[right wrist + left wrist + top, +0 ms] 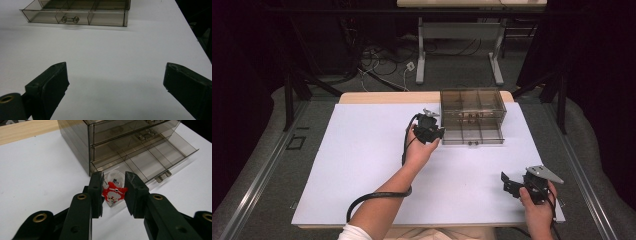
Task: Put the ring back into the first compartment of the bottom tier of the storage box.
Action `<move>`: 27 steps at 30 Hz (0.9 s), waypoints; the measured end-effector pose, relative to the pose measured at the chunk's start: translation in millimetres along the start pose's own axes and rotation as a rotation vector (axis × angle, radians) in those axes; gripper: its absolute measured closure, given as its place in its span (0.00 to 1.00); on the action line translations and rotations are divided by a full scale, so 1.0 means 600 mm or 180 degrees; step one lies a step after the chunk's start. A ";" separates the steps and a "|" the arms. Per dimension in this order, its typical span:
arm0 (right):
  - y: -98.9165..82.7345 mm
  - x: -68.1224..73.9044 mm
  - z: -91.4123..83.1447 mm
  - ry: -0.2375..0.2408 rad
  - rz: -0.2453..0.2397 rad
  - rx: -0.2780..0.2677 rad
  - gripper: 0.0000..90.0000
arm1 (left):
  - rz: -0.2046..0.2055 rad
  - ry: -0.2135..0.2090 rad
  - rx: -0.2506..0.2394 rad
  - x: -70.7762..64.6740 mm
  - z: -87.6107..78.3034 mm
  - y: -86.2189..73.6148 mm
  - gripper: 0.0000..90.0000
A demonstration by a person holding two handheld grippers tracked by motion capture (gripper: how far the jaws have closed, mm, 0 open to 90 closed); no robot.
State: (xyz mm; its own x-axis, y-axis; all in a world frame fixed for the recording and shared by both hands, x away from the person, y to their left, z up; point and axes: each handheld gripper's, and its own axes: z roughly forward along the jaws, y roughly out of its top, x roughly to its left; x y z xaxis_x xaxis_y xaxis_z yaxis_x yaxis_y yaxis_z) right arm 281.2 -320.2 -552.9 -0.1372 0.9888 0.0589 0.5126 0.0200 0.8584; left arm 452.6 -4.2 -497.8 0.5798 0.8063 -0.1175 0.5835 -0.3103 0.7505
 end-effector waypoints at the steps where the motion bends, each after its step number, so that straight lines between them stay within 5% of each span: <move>1: 0.000 0.000 0.000 -0.0002 0.0032 0.0000 0.06 | 0.0012 0.0006 0.0006 -0.001 0.003 0.000 0.76; 14: 0.000 0.002 0.002 0.0009 0.0020 -0.0049 0.06 | 0.0084 0.0037 0.0045 -0.020 0.026 0.014 0.76; 27: 0.001 0.003 0.001 0.0024 -0.0018 -0.0014 0.06 | -0.0088 0.0062 0.0052 -0.028 0.048 0.014 0.76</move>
State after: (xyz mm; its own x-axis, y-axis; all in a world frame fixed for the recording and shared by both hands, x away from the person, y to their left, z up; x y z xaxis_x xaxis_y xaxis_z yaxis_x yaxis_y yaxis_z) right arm 281.6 -318.0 -552.4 -0.1466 0.9875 0.0579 0.5082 0.0250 0.8609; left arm 464.0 -35.1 -508.2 0.5521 0.8243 -0.1252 0.6085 -0.2957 0.7364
